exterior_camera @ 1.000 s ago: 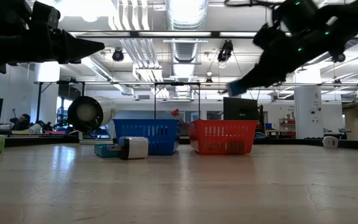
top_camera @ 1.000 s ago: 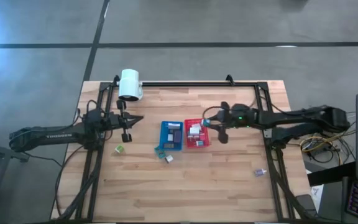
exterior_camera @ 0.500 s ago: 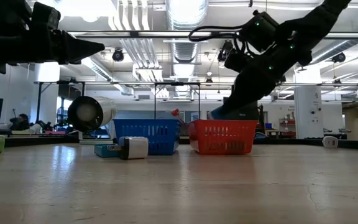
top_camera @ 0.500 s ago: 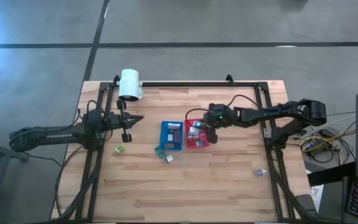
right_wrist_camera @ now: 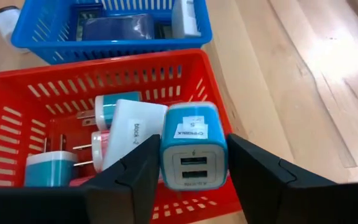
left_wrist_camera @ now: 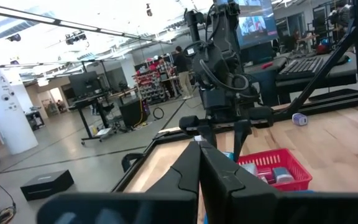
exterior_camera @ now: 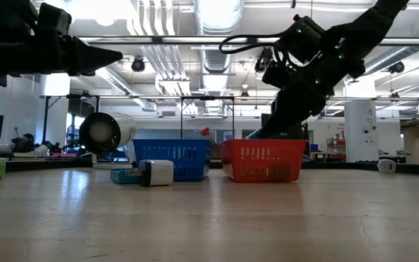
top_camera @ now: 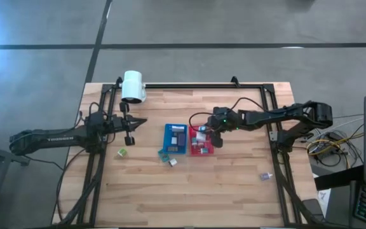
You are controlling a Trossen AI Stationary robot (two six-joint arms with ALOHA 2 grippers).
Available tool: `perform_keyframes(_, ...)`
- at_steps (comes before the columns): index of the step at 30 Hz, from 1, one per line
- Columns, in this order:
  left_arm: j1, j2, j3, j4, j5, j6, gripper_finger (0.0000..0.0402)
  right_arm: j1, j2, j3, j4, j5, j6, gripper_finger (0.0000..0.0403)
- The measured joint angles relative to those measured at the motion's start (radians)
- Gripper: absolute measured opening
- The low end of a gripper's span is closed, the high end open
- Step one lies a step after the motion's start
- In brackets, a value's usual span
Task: Pick & Place Office items
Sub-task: Put the light blue adaptor charger into the red bin, then put the black white adaptor into the red bin
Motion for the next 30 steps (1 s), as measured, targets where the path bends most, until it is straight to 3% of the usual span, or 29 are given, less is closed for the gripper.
perform_keyframes(11,0.0,0.0,0.0,0.0,0.001,-0.027,0.0011,0.0,-0.028,0.0,0.009,0.005,0.0,0.0208)
perform_keyframes(15,0.0,0.0,0.0,0.0,0.001,-0.027,0.001,0.003,-0.108,0.005,-0.021,0.027,-0.005,0.0206)
perform_keyframes(18,0.0,0.0,0.0,0.0,0.001,-0.027,0.001,0.014,-0.204,0.005,-0.087,0.109,-0.007,0.0205)
perform_keyframes(21,0.0,0.0,0.0,-0.004,0.001,-0.027,0.0011,0.023,-0.317,0.024,-0.226,0.199,0.009,0.0205)
perform_keyframes(24,0.0,0.0,0.0,-0.008,0.001,-0.027,0.0011,0.009,-0.4,0.089,-0.472,0.263,0.138,0.0205)
perform_keyframes(30,0.0,0.0,0.0,-0.007,0.003,-0.028,0.001,-0.052,-0.451,0.188,-0.883,0.28,0.264,0.0205)
